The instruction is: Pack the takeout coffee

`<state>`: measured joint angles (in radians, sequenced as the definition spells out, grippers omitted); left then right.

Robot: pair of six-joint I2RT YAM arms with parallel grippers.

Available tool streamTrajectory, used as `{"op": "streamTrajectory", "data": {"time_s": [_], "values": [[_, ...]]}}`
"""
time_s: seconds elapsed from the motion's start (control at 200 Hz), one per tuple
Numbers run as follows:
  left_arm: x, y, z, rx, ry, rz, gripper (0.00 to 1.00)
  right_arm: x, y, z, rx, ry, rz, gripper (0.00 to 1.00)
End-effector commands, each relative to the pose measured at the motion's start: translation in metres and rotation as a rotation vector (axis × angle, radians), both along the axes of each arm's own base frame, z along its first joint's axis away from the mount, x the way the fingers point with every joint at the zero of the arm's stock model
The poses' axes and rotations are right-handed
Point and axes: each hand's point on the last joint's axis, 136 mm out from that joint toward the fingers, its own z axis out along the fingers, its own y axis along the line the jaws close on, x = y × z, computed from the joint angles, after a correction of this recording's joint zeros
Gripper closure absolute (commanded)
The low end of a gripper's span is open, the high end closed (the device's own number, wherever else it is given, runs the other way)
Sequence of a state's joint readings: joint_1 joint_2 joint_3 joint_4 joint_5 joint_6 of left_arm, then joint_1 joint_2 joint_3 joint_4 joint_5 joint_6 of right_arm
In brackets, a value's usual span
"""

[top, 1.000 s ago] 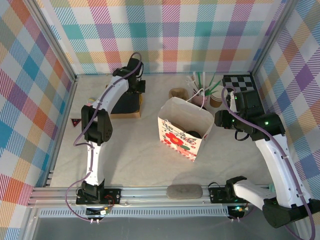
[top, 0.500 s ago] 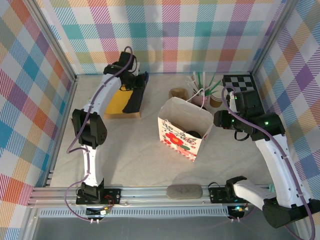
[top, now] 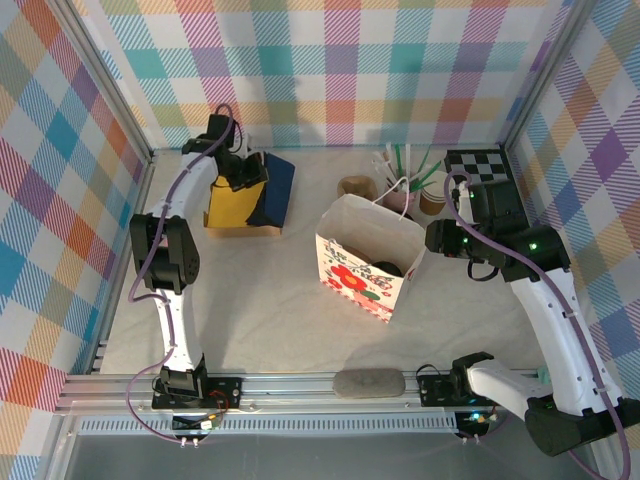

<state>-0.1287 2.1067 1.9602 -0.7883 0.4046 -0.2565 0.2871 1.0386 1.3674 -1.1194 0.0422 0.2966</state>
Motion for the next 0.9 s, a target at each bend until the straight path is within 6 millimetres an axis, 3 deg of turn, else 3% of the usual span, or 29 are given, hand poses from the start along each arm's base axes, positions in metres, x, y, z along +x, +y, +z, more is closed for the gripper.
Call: {"op": "streamTrajectory", "data": {"time_s": [0.0, 0.195, 0.375, 0.645, 0.895], "values": [[0.0, -0.007, 0.018, -0.035, -0.044, -0.007, 1.0, 0.001, 0.003, 0.005, 0.029, -0.024, 0.001, 0.55], [0.006, 0.0, 0.054, -0.122, -0.124, 0.035, 1.0, 0.0, 0.004, 0.004, 0.038, -0.023, 0.004, 0.55], [0.013, 0.032, 0.091, -0.196, -0.202, 0.125, 1.0, -0.001, 0.004, 0.004, 0.039, -0.026, 0.009, 0.55], [0.007, 0.073, 0.106, -0.154, -0.219, 0.186, 1.0, -0.001, 0.009, 0.003, 0.064, -0.027, 0.024, 0.56], [0.003, 0.101, 0.156, -0.132, -0.308, 0.218, 1.0, 0.001, 0.012, 0.004, 0.075, -0.03, 0.033, 0.56]]}}
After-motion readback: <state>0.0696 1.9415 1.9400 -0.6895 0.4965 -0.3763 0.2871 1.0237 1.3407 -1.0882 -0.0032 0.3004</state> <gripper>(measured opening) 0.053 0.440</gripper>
